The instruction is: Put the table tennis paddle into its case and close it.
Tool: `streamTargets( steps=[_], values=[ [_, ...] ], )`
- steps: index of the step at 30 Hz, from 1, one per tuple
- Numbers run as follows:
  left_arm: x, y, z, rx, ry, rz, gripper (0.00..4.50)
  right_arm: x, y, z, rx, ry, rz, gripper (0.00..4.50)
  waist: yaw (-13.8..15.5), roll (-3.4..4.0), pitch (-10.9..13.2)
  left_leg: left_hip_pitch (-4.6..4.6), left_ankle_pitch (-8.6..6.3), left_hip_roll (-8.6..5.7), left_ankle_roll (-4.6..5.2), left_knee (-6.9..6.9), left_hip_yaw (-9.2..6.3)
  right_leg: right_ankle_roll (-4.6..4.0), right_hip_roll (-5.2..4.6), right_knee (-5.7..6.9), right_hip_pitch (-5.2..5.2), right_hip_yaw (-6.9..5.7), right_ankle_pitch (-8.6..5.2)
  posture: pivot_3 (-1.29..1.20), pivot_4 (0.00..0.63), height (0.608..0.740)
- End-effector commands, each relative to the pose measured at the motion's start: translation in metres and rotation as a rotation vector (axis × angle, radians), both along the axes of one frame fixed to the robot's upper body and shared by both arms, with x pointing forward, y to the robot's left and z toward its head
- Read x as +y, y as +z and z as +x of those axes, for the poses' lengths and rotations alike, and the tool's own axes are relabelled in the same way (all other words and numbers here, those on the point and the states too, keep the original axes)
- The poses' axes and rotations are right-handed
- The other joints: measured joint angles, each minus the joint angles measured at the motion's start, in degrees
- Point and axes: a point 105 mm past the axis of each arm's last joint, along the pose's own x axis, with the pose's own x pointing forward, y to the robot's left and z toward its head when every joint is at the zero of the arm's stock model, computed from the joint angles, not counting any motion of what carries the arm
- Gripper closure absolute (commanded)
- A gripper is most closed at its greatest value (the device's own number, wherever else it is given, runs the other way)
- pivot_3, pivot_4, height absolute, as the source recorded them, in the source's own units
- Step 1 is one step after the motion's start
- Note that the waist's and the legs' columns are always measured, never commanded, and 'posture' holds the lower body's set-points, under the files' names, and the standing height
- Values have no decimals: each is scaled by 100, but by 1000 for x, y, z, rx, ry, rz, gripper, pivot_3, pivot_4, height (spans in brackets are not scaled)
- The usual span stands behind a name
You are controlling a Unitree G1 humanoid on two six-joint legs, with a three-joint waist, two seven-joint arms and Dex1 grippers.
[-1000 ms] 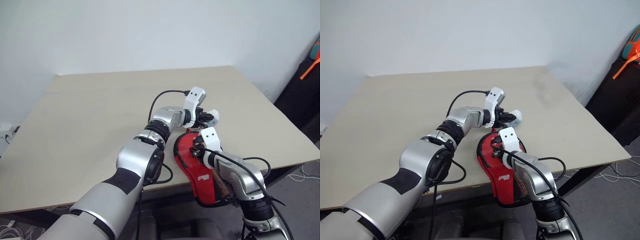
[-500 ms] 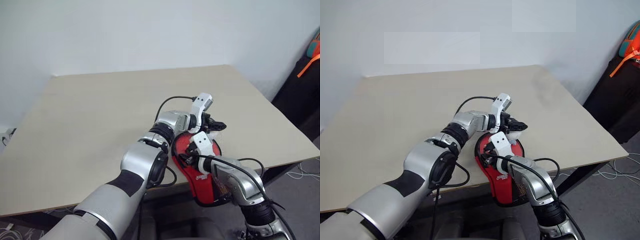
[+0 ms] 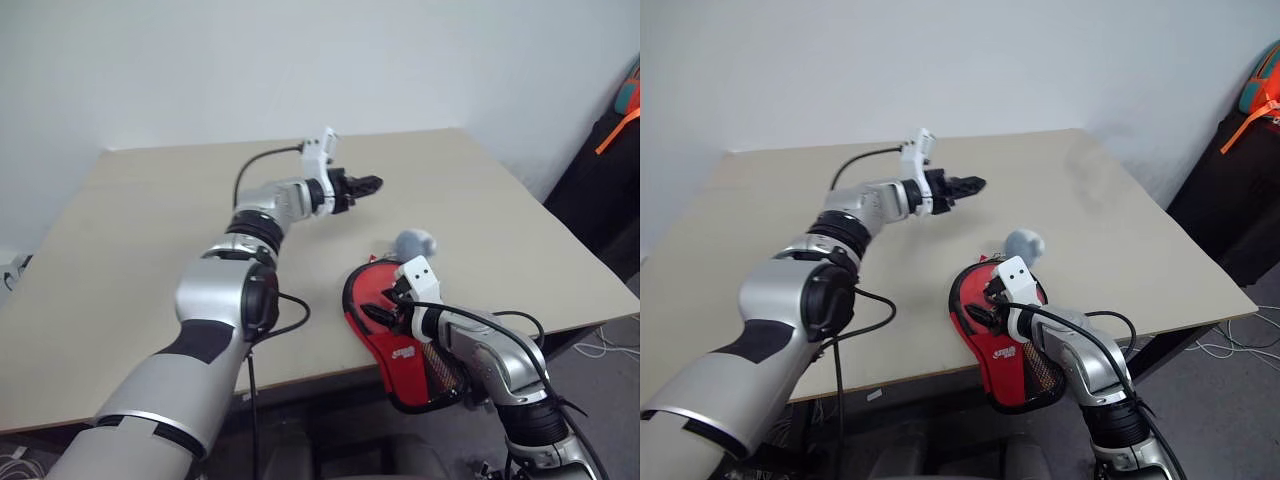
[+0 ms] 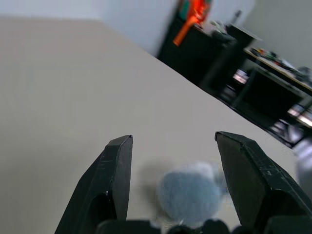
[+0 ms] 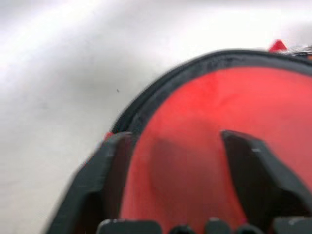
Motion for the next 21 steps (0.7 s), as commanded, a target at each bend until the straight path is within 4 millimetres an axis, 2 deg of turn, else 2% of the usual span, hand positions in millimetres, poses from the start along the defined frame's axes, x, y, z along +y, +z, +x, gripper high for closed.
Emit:
streamTargets(
  steps=[1,3,8,14,19,21],
  values=[
    [4,3,-3,-91,-76,146,1673,-7,46,19,-147,-50,114,24,10,-1,1,-1,0,0,0,2,0,0,0,0,1,0,0,0,0,740],
    [7,-14,-11,-94,-161,233,1673,-18,57,32,-184,-120,133,24,14,0,0,2,0,0,0,5,4,-1,0,0,4,3,1,0,0,740],
    [7,-48,-34,-48,-349,310,1673,-44,70,58,-231,-253,130,24,6,1,0,0,0,1,0,1,5,-2,0,2,0,2,2,0,0,740],
    [-20,-57,-70,-24,-531,227,1673,-59,68,84,-227,-383,108,24,4,8,4,-7,14,2,24,-1,11,-2,2,7,-11,13,2,0,0,740],
    [-40,-56,-103,-60,-632,215,1673,-60,64,100,-244,-424,64,24,-25,10,5,-5,16,3,27,1,12,-2,5,7,-8,19,2,0,0,740],
    [-46,-65,-115,-66,-664,261,1673,-58,63,104,-242,-424,62,24,-25,13,4,-3,17,3,29,2,11,-2,7,9,-8,21,2,0,0,740]
  ],
)
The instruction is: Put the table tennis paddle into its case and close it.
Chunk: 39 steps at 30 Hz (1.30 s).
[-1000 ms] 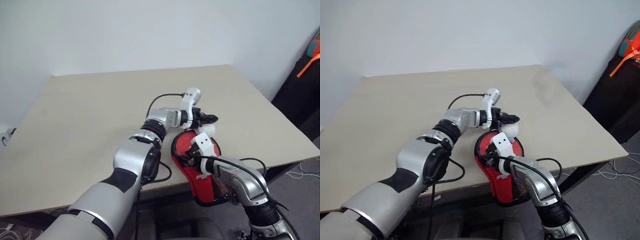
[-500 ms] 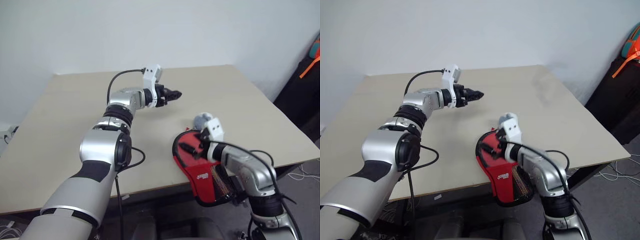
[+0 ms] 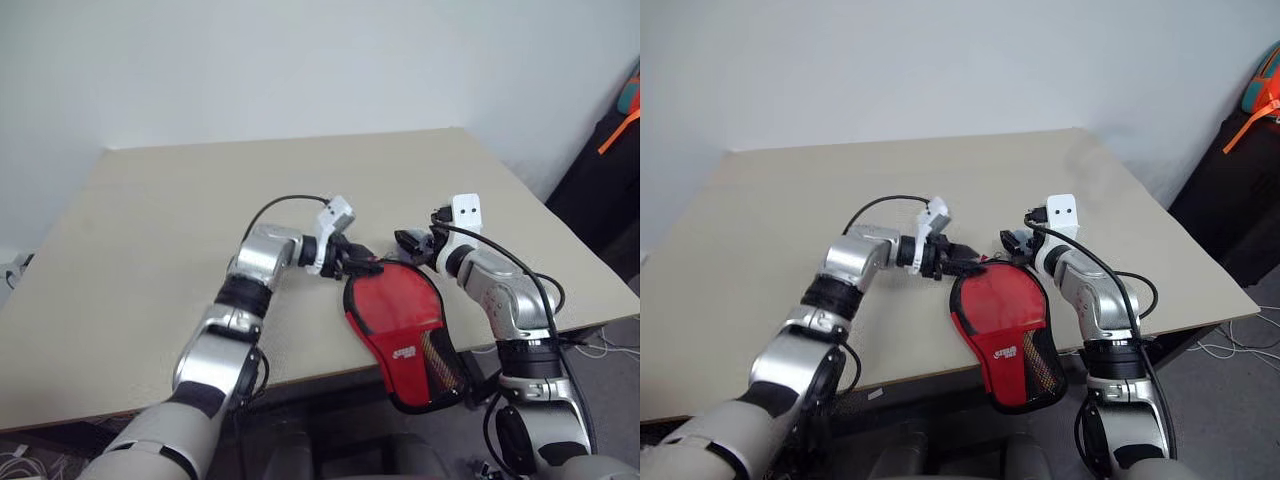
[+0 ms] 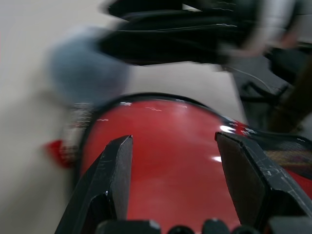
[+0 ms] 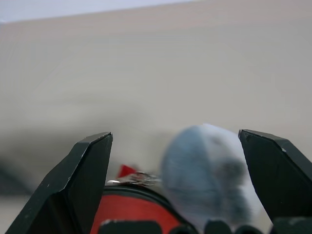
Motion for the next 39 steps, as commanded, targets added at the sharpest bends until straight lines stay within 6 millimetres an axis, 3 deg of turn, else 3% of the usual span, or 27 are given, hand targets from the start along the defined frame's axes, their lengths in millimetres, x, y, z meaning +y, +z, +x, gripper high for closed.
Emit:
streamTargets(
  steps=[1,5,13,23,26,35,39],
  values=[
    [-14,1,-18,-92,-81,61,1673,5,21,12,-82,-3,-4,24,-1,7,-2,2,0,0,0,0,0,0,0,0,2,0,0,0,0,740],
    [-25,-30,-30,-102,-82,160,1673,7,12,21,-50,-20,-21,24,-1,17,-3,9,0,0,1,-2,1,1,2,-1,7,3,-1,0,0,740],
    [-34,-75,-28,-159,-1,338,1673,10,0,25,15,-16,-6,24,11,25,-7,16,-1,-1,5,12,-6,1,3,-4,26,1,-1,0,0,740],
    [-30,-80,-21,-169,51,362,1673,-1,-29,22,143,-53,-99,24,5,40,-24,26,-1,-1,5,12,-6,0,3,-4,34,0,-2,0,0,740],
    [-28,-78,-18,-172,62,360,1673,-2,-30,22,145,-63,-117,596,1,43,-27,27,-2,-1,5,11,-6,0,3,-3,34,0,-2,0,0,740],
    [-26,-81,-16,-157,77,377,1673,-3,-27,26,120,-91,-142,3619,0,46,-29,29,-2,0,5,10,-6,0,5,-3,35,1,-2,0,0,740],
    [-26,-83,-17,-137,83,383,1673,-10,-28,24,118,-96,-176,4333,2,46,-29,30,-2,0,5,12,-6,0,5,-3,37,1,-2,0,0,740]
  ],
)
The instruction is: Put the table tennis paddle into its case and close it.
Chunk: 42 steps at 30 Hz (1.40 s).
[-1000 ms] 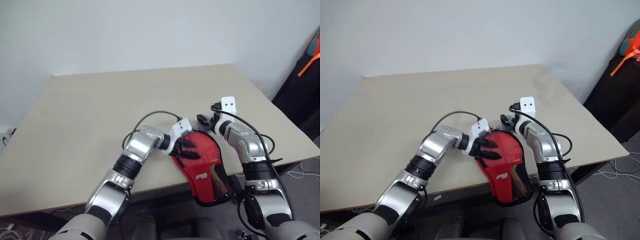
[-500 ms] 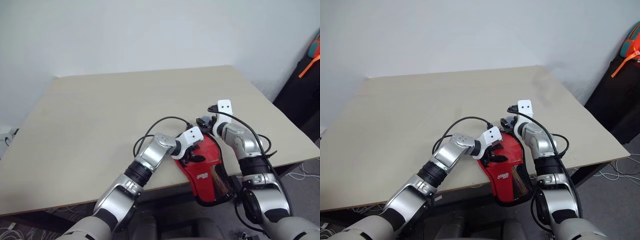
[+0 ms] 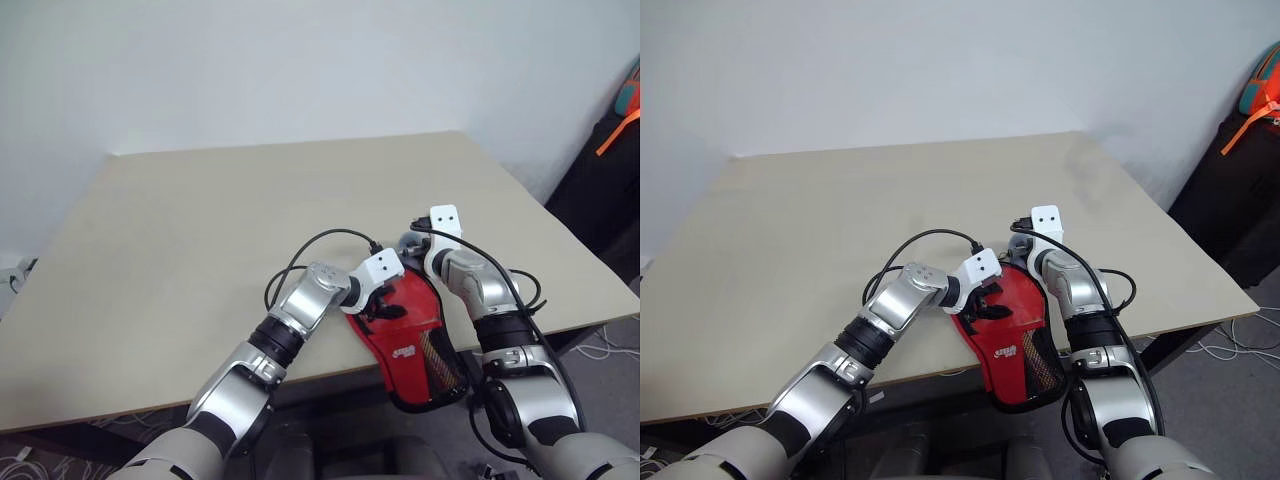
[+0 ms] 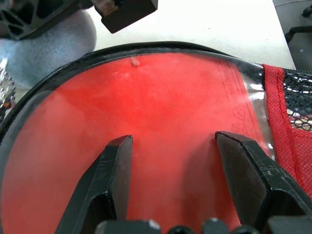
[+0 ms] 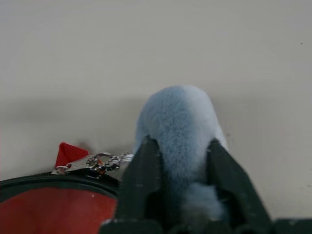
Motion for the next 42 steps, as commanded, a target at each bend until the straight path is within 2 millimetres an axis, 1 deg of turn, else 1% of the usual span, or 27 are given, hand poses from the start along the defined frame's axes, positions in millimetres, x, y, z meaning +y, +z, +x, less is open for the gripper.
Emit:
streamTargets(
  steps=[1,7,11,14,19,22,29,31,34,37,42],
  values=[
    [14,-21,0,59,50,84,1673,-14,10,3,-31,-28,-34,4351,3,0,0,0,0,0,0,0,0,0,0,0,0,0,0,0,0,740],
    [12,-25,-1,97,65,81,1673,-39,11,-5,-33,-71,-63,4355,37,3,-2,-3,0,-2,0,5,-3,-1,0,-2,3,-1,-1,0,0,740],
    [9,-26,0,118,68,76,1673,-70,8,-14,-19,-128,-115,4356,59,8,-5,-6,-1,-6,1,10,-7,-8,-2,-4,7,-2,-6,0,0,740],
    [8,-26,3,126,73,73,1673,-98,8,-24,-12,-185,-156,4359,121,9,-5,-7,-4,-11,5,16,-7,-10,-8,-5,9,-2,-8,0,0,740],
    [3,-25,7,123,68,73,1673,-136,8,-42,4,-268,-223,4365,240,10,-6,-8,-14,-20,-9,23,-8,-11,-15,-7,10,-1,-10,0,0,740],
    [-1,-26,10,119,63,75,1673,-152,6,-54,21,-297,-259,4365,333,12,-7,-9,-15,-33,-2,30,-12,-8,-21,-10,9,2,-12,0,0,740],
    [-10,-23,15,108,49,67,1673,-171,12,-88,50,-265,-309,4381,507,12,-7,-23,-18,-48,19,49,-15,-2,-28,-18,16,13,-17,0,0,740],
    [-13,-22,17,105,46,63,1673,-171,14,-97,62,-227,-325,4381,546,12,-7,-26,-19,-49,21,54,-16,-1,-29,-19,16,12,-18,0,0,740],
    [-17,-21,18,101,38,58,1673,-164,15,-111,84,-141,-350,4382,578,10,-6,-27,-21,-50,22,59,-15,-1,-29,-20,17,13,-18,0,0,740],
    [-22,-20,18,97,29,50,1673,-167,16,-124,115,-111,-365,4382,579,10,-6,-28,-24,-51,24,64,-14,0,-31,-21,18,13,-19,0,0,740],
    [-30,-19,17,100,18,34,1673,-170,7,-152,207,-1,-406,4383,635,8,-4,-31,-29,-54,31,76,-16,3,-36,-29,25,10,-21,0,0,740]
  ],
)
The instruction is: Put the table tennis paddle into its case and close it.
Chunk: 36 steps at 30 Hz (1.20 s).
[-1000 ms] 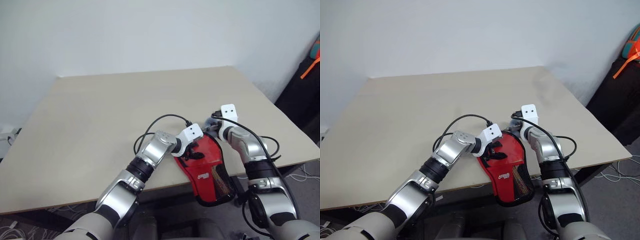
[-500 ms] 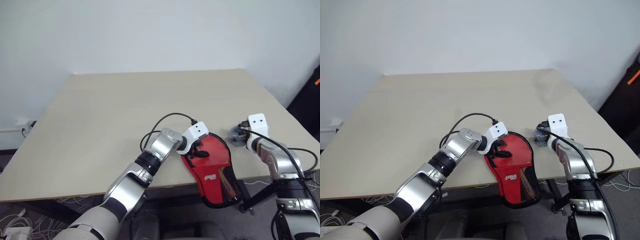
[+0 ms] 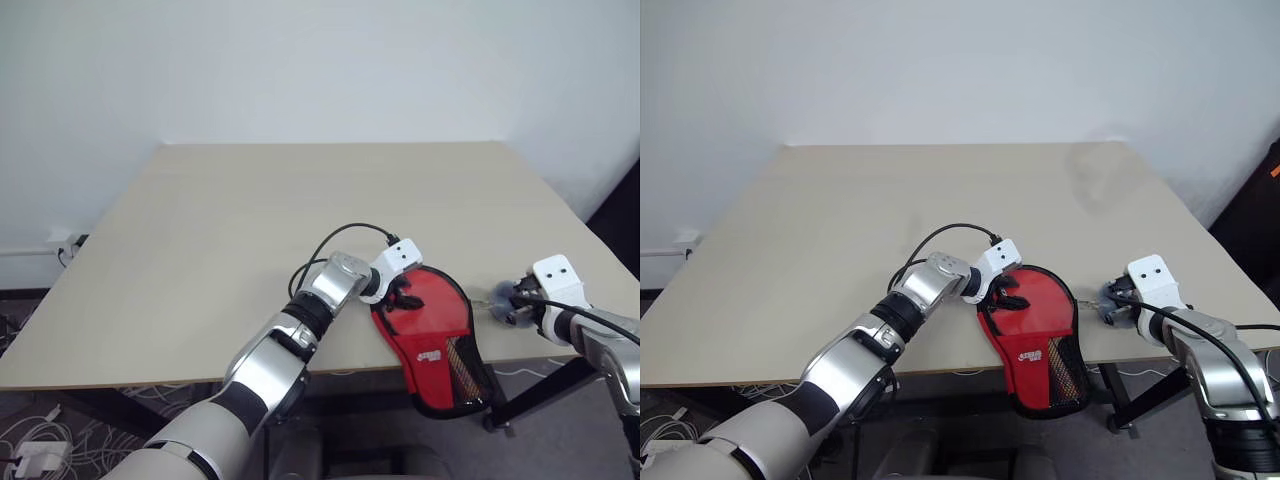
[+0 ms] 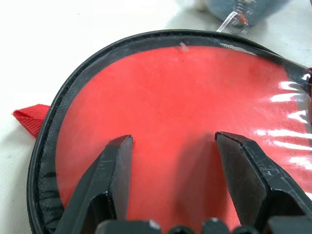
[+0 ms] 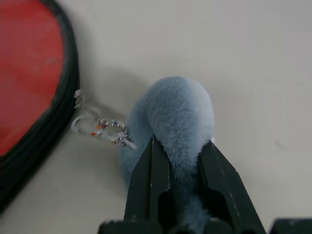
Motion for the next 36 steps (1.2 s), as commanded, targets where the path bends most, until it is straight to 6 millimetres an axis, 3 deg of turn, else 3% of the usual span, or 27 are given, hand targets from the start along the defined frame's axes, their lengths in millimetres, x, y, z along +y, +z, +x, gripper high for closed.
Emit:
streamTargets(
  steps=[1,8,19,33,36],
  values=[
    [6,-15,-1,31,25,57,1673,-22,5,-18,49,-7,-63,4383,31,0,0,-1,-3,0,4,1,2,0,-1,-6,3,1,0,0,0,740],
    [3,-15,-1,25,16,56,1673,-17,-4,-52,175,182,-93,4394,53,0,0,-1,-30,-13,37,3,1,2,-6,-70,43,2,0,0,0,740],
    [1,-13,1,16,21,45,1673,-13,-24,-114,369,441,-70,4429,159,-15,-3,0,-145,-42,71,59,0,109,-36,-75,79,1,-70,0,0,740],
    [-2,-17,-2,18,26,40,1673,4,-56,-205,597,545,75,4439,337,-35,-19,0,-234,-43,81,95,-2,138,-34,-75,96,4,-136,0,0,740],
    [-3,-17,-2,16,28,39,1673,10,-55,-225,640,573,108,4449,247,18,-55,7,-259,-41,94,130,17,140,-35,-70,103,22,-137,0,0,740]
  ],
)
